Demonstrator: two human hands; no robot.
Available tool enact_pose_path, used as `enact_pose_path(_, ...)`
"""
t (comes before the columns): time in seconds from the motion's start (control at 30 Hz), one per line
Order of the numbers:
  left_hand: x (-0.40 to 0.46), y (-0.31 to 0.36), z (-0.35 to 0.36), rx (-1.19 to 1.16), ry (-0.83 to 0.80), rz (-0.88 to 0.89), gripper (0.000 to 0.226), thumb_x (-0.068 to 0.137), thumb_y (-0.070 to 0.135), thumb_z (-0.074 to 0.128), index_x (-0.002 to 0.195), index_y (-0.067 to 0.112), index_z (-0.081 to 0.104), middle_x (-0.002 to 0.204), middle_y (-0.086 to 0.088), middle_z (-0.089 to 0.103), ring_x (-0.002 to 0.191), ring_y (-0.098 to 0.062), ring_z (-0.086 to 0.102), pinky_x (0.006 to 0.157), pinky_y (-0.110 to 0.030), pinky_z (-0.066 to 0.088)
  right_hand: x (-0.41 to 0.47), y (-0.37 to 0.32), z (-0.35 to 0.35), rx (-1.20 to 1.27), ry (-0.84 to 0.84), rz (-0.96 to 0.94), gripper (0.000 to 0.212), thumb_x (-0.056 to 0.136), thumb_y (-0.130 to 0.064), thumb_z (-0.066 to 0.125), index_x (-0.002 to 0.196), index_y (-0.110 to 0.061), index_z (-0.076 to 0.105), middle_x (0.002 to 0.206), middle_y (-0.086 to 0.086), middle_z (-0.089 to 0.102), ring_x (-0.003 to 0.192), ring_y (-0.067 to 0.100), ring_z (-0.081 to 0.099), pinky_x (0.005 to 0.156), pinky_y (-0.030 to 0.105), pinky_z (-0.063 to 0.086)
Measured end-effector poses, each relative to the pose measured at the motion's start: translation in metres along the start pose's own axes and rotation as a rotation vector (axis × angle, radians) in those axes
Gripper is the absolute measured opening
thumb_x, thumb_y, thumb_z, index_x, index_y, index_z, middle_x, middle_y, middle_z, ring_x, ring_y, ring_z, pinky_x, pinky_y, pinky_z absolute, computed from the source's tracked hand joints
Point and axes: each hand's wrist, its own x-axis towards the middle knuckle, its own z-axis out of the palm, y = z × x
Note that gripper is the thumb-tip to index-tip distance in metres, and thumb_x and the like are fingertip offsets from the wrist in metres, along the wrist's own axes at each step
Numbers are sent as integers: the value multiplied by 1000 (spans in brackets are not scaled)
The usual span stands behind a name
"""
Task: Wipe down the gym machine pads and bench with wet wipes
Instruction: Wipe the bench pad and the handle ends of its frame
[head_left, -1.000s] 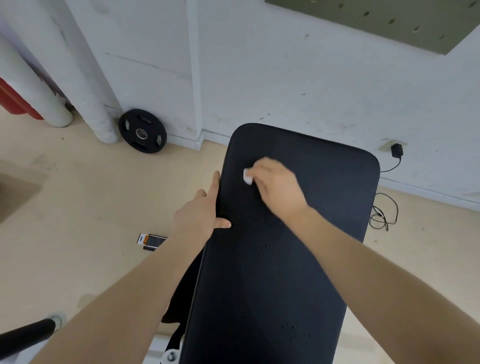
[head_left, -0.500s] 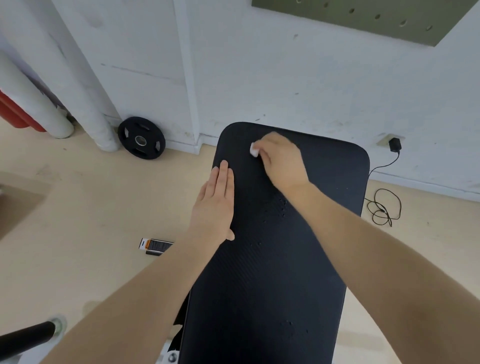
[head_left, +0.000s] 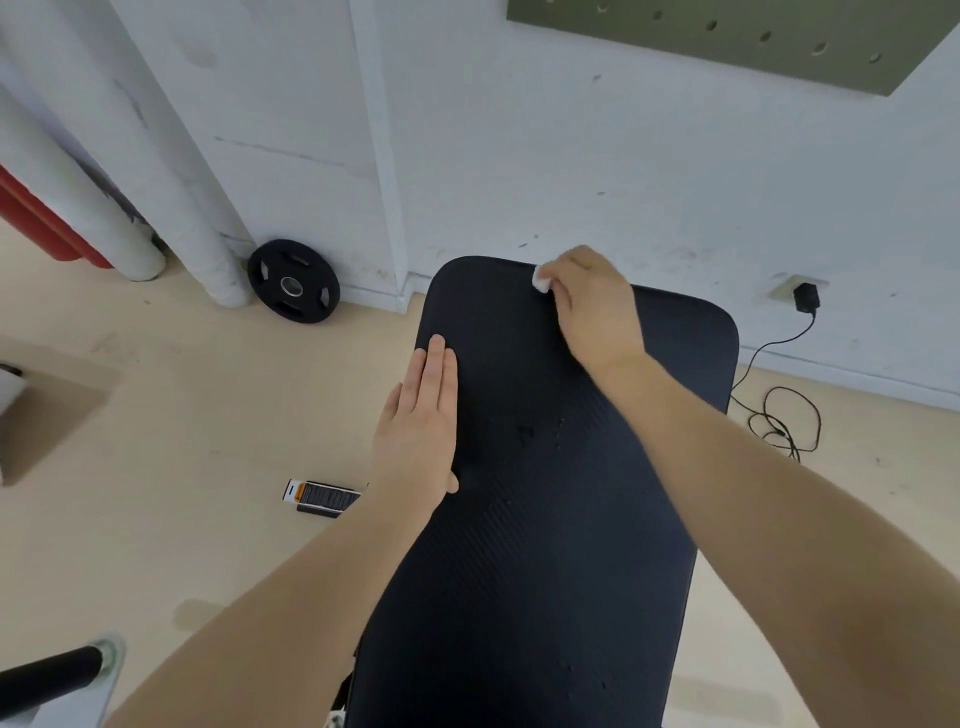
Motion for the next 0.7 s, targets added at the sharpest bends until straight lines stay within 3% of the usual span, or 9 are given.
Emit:
enact_pose_path(0.13,-3,2,-2,-4,-4,-15,131,68,34,80,142,5,-25,152,-9,-29,143,-25,-18,118,-33,4,-63,-7,14,44,-68,-167,23,66,15,65,74,-6,65,81,11,63,68,31,59,58,34,53)
enact_pose_path(0.27,-5,6,-4,-7,2,-23,130,69,29,80,142,3,-24,152,-11,-29,144,-26,-17,117,-33,3,-124,-16,15,54,-323,-272,29,62,15,74,77,-8,66,81,6,64,67,22,60,52,28,54)
enact_pose_path(0.3,-5,7,-4,-6,3,-25,130,69,28,80,142,3,-24,152,-11,-29,144,-26,-17,117,-32,4,-118,-16,12,56,-319,-283,26,64,14,71,78,-7,67,81,8,64,68,25,60,53,29,55)
enact_pose_path(0.37,-4,8,-3,6,8,-30,130,68,29,80,142,2,-23,152,-11,-28,144,-27,-16,117,-31,6,-84,-12,0,64,-145,-221,16,72,5,59,80,-5,68,82,13,64,71,31,61,60,30,54)
enact_pose_path(0.47,-6,8,0,22,25,-43,131,68,31,80,142,1,-24,152,-13,-27,144,-28,-15,117,-32,4,-22,6,-22,33,102,26,22,80,-4,46,84,0,67,87,19,62,81,35,58,70,33,47)
enact_pose_path(0.6,-15,6,3,-63,14,-124,129,70,32,78,141,0,-24,153,-16,-23,145,-28,-11,117,-32,2,-21,20,-9,-11,44,100,15,80,3,51,83,-3,64,89,14,61,83,34,57,71,34,47)
enact_pose_path(0.7,-17,9,3,-86,7,-154,124,72,29,78,143,-1,-20,154,-17,-20,145,-27,-8,117,-31,4,-73,7,5,9,24,-87,13,72,4,58,76,-5,66,80,12,63,70,31,60,61,30,52)
